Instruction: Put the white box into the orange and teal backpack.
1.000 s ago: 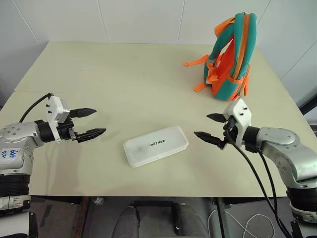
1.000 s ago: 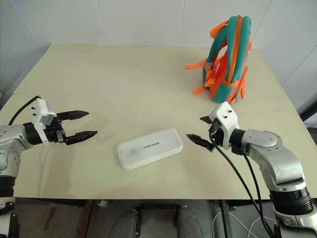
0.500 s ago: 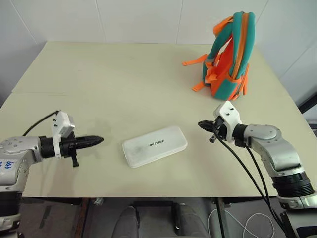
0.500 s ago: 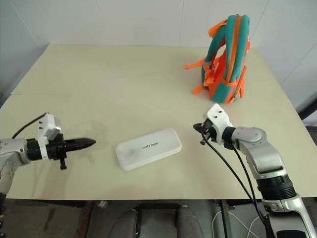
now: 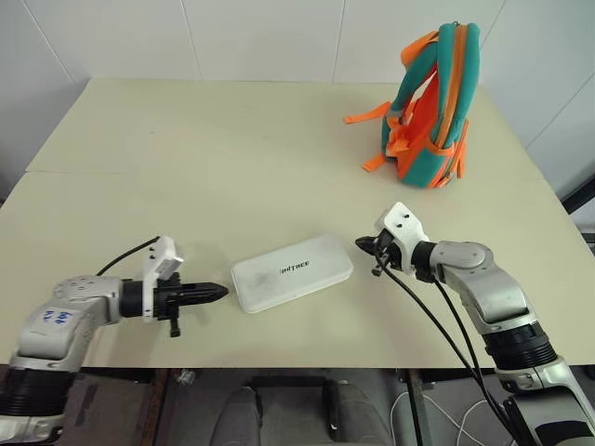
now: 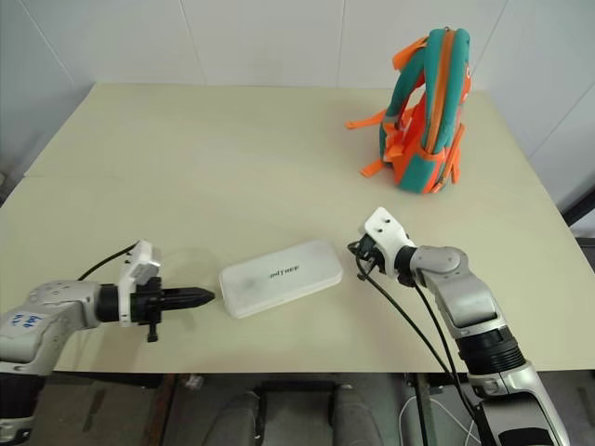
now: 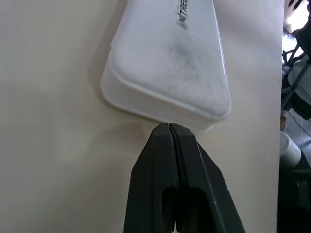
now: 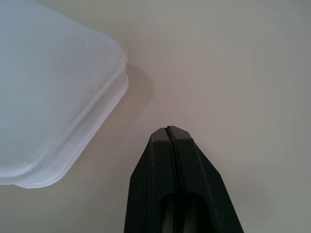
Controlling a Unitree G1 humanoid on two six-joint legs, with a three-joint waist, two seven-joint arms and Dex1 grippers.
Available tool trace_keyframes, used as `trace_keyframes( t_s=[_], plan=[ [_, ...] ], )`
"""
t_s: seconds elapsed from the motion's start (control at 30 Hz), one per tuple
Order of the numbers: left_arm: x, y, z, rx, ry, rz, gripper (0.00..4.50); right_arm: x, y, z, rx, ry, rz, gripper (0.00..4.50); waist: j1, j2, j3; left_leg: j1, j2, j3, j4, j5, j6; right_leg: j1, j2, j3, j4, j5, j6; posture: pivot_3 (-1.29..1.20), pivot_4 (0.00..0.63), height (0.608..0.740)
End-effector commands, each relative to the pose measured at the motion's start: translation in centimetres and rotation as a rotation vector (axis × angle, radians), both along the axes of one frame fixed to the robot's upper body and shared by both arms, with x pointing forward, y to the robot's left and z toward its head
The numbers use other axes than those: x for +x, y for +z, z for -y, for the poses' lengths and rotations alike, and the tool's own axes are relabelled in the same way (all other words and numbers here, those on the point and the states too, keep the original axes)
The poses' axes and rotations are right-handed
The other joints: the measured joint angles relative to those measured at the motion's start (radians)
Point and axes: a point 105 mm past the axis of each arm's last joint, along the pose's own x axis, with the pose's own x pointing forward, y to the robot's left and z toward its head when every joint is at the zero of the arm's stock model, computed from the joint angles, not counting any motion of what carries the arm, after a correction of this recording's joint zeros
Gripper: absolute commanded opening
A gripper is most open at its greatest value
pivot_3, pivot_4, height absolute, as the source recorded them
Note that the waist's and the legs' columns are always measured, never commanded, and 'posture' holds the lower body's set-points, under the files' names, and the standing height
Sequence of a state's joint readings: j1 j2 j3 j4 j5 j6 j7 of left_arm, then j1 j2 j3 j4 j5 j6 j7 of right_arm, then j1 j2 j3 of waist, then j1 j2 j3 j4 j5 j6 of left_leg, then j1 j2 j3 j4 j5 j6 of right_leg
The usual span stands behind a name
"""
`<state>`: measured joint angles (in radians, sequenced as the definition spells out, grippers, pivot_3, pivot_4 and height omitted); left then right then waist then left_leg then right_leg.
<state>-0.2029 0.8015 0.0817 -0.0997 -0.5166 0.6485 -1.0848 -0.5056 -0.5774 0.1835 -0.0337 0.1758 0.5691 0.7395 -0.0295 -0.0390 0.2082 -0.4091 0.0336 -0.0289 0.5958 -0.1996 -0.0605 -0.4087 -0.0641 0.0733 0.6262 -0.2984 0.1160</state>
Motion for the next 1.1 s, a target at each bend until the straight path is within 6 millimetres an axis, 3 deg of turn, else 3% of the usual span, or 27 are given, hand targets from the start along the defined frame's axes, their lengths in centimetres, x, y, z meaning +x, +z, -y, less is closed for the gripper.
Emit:
trace_keyframes(
  t_s=[0.03,0.43,0.73,1.1],
  plan=[
    [0.7,0.0,0.2,0.01,-0.001,0.041,0.01,-0.4,0.8,-0.6,-0.008,0.038,0.021,0.0,-0.004,0.0,0.0,0.0,0.0,0.0,0.0,0.0,0.0,0.0,0.0,0.001,0.0,0.0,0.0,0.0,0.15,0.74],
    [1.5,-0.3,1.1,0.003,-0.031,0.069,0.01,-3.9,1.5,-2.1,0.04,0.201,-0.087,0.0,-0.001,0.0,0.0,0.001,0.0,0.002,0.0,0.0,0.0,0.0,0.001,0.003,0.0,-0.001,-0.001,0.0,0.15,0.74],
    [1.2,0.2,1.1,0.037,-0.074,0.07,0.01,-7.2,0.8,-2.0,0.011,0.295,-0.202,0.0,-0.001,0.0,0.0,0.001,0.0,0.004,0.0,0.0,0.0,0.0,0.001,0.005,-0.001,-0.001,-0.002,0.0,0.15,0.74],
    [0.7,0.1,0.9,0.065,-0.08,0.056,0.01,-8.2,0.3,-1.1,-0.027,0.282,-0.244,0.0,-0.002,0.0,0.0,0.002,0.0,0.011,0.001,-0.001,0.001,-0.001,0.001,0.013,-0.005,-0.001,-0.003,0.0,0.15,0.74]
  ],
)
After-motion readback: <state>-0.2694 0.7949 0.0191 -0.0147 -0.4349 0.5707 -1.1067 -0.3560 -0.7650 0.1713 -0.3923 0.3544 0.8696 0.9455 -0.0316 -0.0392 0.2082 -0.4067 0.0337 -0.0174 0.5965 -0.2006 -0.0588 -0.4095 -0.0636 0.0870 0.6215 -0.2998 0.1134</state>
